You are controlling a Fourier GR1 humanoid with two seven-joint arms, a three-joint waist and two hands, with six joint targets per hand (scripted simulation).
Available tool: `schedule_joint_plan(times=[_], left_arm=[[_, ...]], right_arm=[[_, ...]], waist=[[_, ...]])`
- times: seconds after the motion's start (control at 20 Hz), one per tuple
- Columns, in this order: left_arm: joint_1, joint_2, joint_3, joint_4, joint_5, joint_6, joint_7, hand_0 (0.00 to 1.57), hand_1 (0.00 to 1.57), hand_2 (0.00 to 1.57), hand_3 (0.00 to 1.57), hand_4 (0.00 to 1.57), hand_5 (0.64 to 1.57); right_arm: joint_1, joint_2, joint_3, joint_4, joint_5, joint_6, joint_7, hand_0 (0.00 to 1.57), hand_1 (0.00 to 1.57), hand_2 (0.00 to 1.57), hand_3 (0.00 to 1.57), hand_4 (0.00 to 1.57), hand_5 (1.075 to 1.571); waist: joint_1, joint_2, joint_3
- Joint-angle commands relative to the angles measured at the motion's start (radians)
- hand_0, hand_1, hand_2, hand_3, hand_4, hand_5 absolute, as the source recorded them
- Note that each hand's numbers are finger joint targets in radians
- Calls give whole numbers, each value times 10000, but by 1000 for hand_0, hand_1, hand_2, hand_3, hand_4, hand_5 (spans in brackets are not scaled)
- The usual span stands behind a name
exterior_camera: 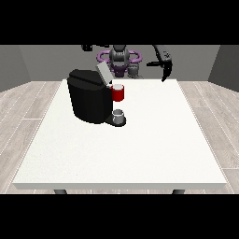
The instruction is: Insert the coffee pod into the coffee machine and close the lid
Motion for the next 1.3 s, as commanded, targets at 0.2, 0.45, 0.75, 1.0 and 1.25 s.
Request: schedule_joint_plan(times=[0.2, 0.45, 0.75, 1.0, 1.25], left_arm=[[61, 82, -252, -1249, 777, -967, -12, 0, 0, 0, 0, 216, 1571], [26, -261, -749, -1939, 639, -580, -504, 0, 0, 0, 0, 201, 1571], [315, -210, -1116, -2938, 657, -466, -300, 0, 0, 0, 0, 317, 1571], [278, 402, -831, -3094, 992, -929, -501, 0, 0, 0, 0, 357, 1571], [165, 54, -1084, -3488, 1030, -642, -482, 0, 0, 0, 0, 301, 1571]], right_arm=[[-549, 51, 67, -1637, 899, -882, 811, 0, 0, 0, 0, 468, 1571], [-1824, -4, -384, -1343, 842, -1207, 1262, 0, 0, 0, 0, 287, 1571], [-2508, 33, -346, -817, 1877, -1970, 1531, 0, 0, 0, 0, 208, 1571], [-3753, -204, -1227, -205, 1460, -1890, 2017, 0, 0, 0, 0, 351, 1571], [-4437, -353, -2164, 1070, 1187, -2127, 894, 0, 0, 0, 0, 414, 1571]], waist=[[898, 1511, 9], [1346, 2506, 9], [1574, 2776, 9], [1712, 3327, 7], [1974, 4043, 9]])
